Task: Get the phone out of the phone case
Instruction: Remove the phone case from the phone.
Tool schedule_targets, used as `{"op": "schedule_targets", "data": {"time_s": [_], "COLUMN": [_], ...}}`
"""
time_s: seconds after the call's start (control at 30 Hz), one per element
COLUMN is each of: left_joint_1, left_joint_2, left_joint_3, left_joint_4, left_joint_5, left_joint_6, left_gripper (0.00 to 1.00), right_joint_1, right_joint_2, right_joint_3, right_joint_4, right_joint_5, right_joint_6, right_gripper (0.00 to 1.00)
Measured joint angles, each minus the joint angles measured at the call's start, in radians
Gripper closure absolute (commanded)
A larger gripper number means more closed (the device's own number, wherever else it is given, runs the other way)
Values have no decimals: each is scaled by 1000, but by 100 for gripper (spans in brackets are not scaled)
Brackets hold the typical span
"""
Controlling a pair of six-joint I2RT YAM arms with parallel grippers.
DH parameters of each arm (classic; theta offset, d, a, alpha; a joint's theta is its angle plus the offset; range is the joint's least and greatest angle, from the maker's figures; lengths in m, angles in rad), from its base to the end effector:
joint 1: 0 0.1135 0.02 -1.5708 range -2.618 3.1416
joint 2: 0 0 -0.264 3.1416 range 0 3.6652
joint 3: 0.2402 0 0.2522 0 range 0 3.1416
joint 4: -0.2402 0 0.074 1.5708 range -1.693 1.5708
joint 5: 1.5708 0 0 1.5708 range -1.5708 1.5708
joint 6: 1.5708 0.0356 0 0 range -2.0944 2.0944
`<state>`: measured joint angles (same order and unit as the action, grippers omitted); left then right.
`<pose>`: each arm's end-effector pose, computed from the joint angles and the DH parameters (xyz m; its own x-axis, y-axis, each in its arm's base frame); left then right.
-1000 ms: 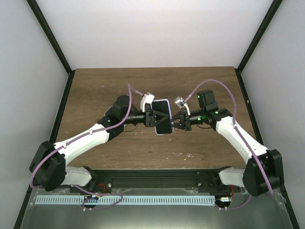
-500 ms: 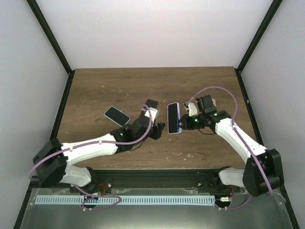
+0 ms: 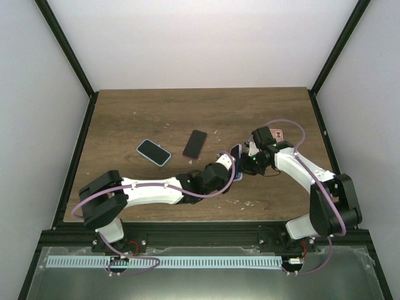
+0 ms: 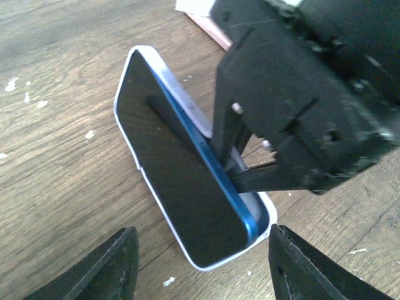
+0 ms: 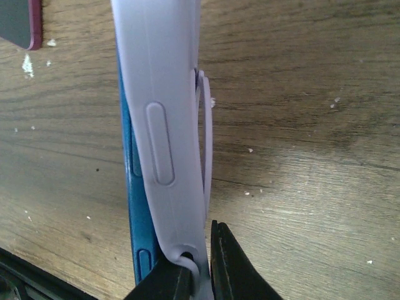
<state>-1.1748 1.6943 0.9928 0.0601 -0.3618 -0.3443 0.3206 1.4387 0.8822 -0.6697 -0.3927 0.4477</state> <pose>0.1522 -0.3313 0.1990 -0.4716 0.3095 -0.8257 0.6314 0.7722 -0.0711 0.2434 0.0952 0.1961 -0.9844 0.0946 -0.1486 0.0136 0.8821 0.4709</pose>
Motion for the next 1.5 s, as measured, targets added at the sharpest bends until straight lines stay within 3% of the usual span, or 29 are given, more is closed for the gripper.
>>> {"op": "schedule_targets", "data": {"time_s": [0.77,1.07,1.5], "left_joint_1": [-12,-17,-13], "left_joint_2": [168,177,180], "left_joint_3": [52,60,45], "left_joint_4": [72,66,82], "left_joint_5": [-13,-53,-63], "left_joint_6": [43,45,11], "left_gripper": [48,41,42], "right_joint_1": [-30,-32,-33], "right_joint_2": [60,60,82], "right_joint_3": [-2,-14,-26], "right_joint_4": [28,51,73], "right_joint_5": [-47,-53,-64], "right_joint_6": [21,21,13], "right_gripper": [99,99,99]}}
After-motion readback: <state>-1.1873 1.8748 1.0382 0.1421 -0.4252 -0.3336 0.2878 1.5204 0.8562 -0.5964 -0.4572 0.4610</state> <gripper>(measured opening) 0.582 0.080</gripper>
